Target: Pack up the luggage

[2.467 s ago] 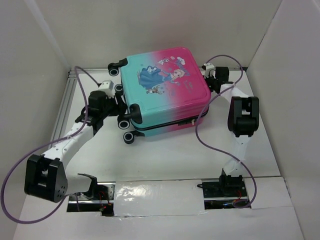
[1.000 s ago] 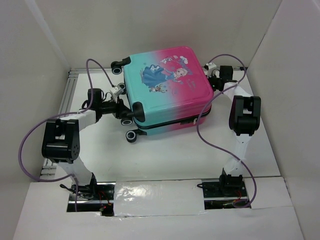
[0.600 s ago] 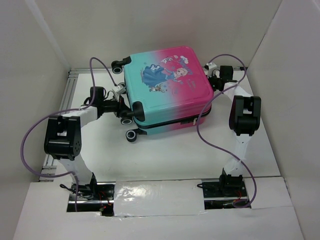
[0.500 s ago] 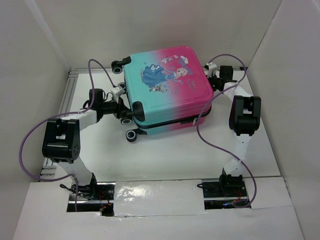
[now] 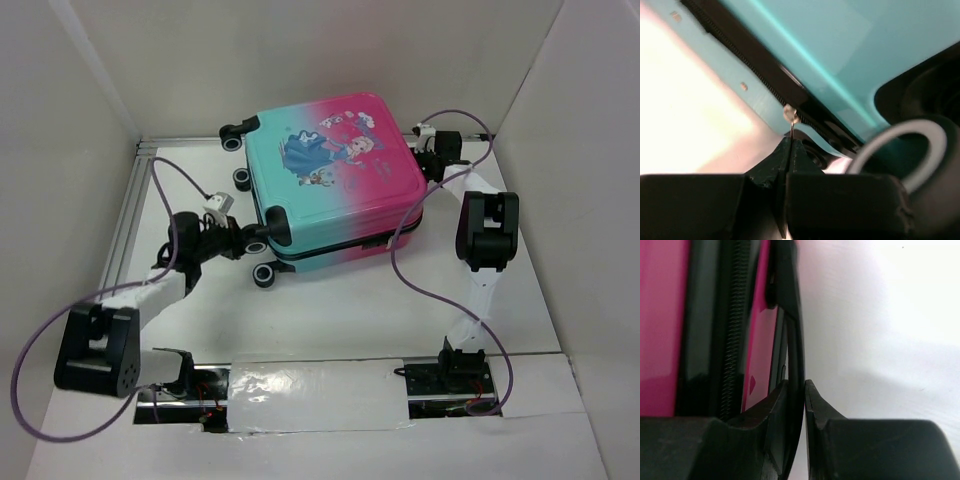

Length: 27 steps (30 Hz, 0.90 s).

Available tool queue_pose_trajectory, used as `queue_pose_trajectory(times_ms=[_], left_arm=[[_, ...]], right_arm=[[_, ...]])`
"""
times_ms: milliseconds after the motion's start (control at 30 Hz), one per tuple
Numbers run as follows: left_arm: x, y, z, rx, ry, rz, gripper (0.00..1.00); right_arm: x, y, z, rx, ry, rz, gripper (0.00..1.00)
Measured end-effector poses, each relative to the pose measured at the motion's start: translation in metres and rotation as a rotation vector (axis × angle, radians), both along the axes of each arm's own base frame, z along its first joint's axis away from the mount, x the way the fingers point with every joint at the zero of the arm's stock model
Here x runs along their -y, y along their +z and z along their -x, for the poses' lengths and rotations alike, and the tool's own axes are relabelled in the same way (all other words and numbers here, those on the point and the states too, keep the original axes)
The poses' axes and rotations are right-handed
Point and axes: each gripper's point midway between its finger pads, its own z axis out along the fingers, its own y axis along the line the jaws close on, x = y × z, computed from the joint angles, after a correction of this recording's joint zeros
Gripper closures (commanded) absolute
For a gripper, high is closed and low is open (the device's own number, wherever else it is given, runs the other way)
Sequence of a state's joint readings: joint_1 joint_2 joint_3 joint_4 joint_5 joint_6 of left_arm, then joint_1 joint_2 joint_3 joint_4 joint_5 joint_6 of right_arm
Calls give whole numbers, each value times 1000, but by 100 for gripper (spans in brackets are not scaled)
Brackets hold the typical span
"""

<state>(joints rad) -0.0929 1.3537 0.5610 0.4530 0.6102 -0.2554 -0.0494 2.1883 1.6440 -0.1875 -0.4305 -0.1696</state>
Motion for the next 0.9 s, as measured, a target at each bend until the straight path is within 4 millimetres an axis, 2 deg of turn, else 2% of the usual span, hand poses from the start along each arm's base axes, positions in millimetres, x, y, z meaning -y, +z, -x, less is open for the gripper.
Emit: queue_pose_trajectory(times_ms=[233, 367, 500, 667, 767, 900], left_arm=[[-2, 24, 41, 17, 173, 62, 100], [13, 9, 79, -12, 183, 131, 100], [29, 4, 101, -12, 170, 152, 100], [52, -25, 142, -81, 77, 130, 100], [57, -34, 157, -76, 61, 122, 100], [64, -31, 167, -48, 87, 98, 100]], right_arm=[[-11, 1, -3, -53, -125, -102, 100], [-20, -1, -2, -82, -190, -166, 100], [-25, 0, -3, -78, -232, -187, 100], [-24, 0, -1, -65, -280, -197, 100], [-24, 0, 4, -67, -303, -211, 100], [-27, 0, 10, -61, -319, -205, 100]])
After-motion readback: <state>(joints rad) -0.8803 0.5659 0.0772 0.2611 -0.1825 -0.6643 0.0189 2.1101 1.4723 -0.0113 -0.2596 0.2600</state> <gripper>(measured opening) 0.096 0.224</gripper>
